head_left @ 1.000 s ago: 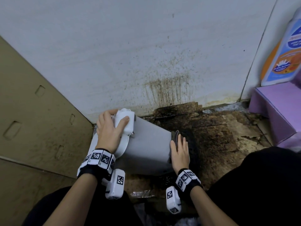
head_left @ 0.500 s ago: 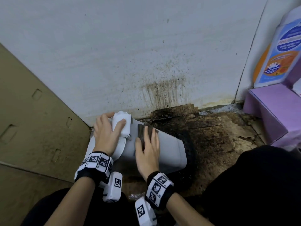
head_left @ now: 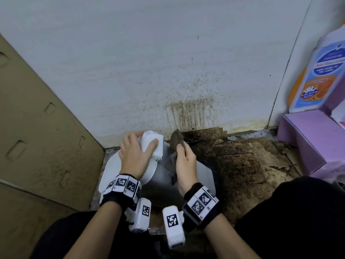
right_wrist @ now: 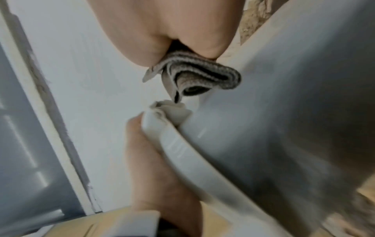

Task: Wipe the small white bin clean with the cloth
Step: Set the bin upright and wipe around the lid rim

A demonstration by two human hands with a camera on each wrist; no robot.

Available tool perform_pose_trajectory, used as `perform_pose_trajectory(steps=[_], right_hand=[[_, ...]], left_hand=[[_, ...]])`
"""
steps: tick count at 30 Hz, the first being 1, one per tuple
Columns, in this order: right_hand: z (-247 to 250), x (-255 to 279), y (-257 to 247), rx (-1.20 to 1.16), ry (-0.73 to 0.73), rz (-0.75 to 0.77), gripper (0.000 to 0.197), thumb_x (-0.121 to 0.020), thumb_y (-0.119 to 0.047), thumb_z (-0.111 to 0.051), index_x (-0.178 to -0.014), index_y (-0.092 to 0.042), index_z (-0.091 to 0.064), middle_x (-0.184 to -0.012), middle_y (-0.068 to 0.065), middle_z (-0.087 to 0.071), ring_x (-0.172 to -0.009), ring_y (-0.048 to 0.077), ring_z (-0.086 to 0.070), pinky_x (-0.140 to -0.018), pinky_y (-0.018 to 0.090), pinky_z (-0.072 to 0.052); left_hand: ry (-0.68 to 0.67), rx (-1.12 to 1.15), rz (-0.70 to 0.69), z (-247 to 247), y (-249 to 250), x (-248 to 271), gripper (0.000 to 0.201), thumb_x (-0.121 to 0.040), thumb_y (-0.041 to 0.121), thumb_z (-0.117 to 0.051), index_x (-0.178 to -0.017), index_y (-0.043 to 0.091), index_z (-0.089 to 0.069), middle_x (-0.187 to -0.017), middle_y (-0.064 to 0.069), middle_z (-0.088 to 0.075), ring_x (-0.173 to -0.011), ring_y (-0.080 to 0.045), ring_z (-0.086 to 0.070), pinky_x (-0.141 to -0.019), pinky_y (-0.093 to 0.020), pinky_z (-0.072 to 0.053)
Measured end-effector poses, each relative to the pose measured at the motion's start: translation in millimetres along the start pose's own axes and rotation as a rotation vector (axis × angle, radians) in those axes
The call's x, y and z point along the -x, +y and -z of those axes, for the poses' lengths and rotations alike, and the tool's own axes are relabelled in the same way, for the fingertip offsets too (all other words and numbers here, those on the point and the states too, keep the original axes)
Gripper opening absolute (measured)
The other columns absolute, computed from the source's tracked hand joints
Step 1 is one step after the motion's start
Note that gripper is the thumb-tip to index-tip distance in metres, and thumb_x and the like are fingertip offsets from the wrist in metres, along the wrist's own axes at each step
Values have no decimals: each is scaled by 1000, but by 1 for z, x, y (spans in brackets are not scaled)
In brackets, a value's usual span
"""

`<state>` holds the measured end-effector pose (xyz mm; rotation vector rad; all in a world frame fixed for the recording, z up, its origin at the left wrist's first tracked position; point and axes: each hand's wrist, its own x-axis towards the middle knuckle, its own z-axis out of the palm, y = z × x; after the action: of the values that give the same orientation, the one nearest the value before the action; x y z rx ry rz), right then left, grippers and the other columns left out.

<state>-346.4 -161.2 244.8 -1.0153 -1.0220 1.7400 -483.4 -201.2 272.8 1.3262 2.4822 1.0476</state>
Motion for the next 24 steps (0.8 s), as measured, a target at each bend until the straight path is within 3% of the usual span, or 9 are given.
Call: perform_pose_trajectory(steps=[4, 6, 7, 9, 10, 12, 16, 21, 24], right_hand=[[4, 2, -32, 42, -72, 130, 27, -105, -25, -45, -120, -43, -59, -105, -11, -70, -101, 8, -65, -95, 28, -50], [6, 5, -38, 137, -113, 198, 32, -106, -24, -44, -114, -51, -59, -95, -2, -69, -86, 14, -66, -80, 29, -53], [8, 6, -37, 196, -134, 219, 34, -106, -24, -43, -122, -51, -56, -104, 3, -66, -88, 12, -64, -78, 25, -53], [13, 6, -34, 328, -144, 235, 41, -107, -29, -41, -146, -41, -40, -134, -5, -51, -108, -9, -53, -89, 6, -42], [15, 5, -33, 380, -144, 239, 47, -107, -32, -40, -153, -36, -32, -145, -7, -42, -121, -12, -44, -101, 7, -35], [23, 4, -31, 445, -147, 241, 53, -106, -37, -38, -157, -33, -24, -156, -9, -31, -141, 1, -30, -117, 24, -26], [37, 2, -31, 549, -75, 276, 52, -106, -39, -36, -157, -35, -24, -158, -10, -29, -145, 7, -26, -111, 24, -23], [59, 2, -32, 634, 82, 324, 48, -106, -37, -35, -154, -37, -32, -133, -13, -34, -128, 6, -36, -103, 26, -31], [77, -3, -37, 679, 113, 287, 48, -106, -37, -33, -154, -37, -31, -129, -13, -33, -132, 11, -34, -101, 28, -31]], left_hand=[[1, 18, 9, -15, 14, 5, 36, -96, 50, -30, -110, 23, -46, -113, 2, -42, -114, -22, -36, -103, -44, -32], [-18, 5, -12, -23, 21, 8, 30, -96, 44, -26, -106, 24, -45, -111, 4, -42, -110, -19, -35, -100, -42, -31], [-30, 4, -21, -26, 24, 10, 30, -96, 44, -24, -106, 25, -46, -111, 5, -41, -111, -18, -35, -98, -40, -30], [-52, 84, 5, -29, 30, 12, 30, -98, 43, -27, -112, 29, -50, -114, 7, -43, -115, -14, -35, -101, -37, -27], [-73, 179, 47, -27, 33, 13, 29, -99, 43, -32, -116, 31, -52, -118, 7, -44, -119, -11, -34, -105, -36, -25], [-125, 401, 125, -20, 38, 12, 33, -95, 46, -41, -122, 34, -57, -128, 9, -47, -126, -9, -37, -109, -35, -26], [-108, 690, 241, -4, 36, 10, 29, -101, 32, -49, -128, 27, -60, -131, 9, -57, -126, -12, -48, -103, -29, -36], [55, 26, 206, 7, -6, 8, 33, -99, 35, -47, -129, 25, -58, -137, -5, -51, -136, -26, -32, -116, -47, -25], [-46, -140, 346, 7, -24, 18, 43, -102, 38, -38, -138, 16, -49, -148, -16, -39, -141, -30, -22, -116, -48, -17]])
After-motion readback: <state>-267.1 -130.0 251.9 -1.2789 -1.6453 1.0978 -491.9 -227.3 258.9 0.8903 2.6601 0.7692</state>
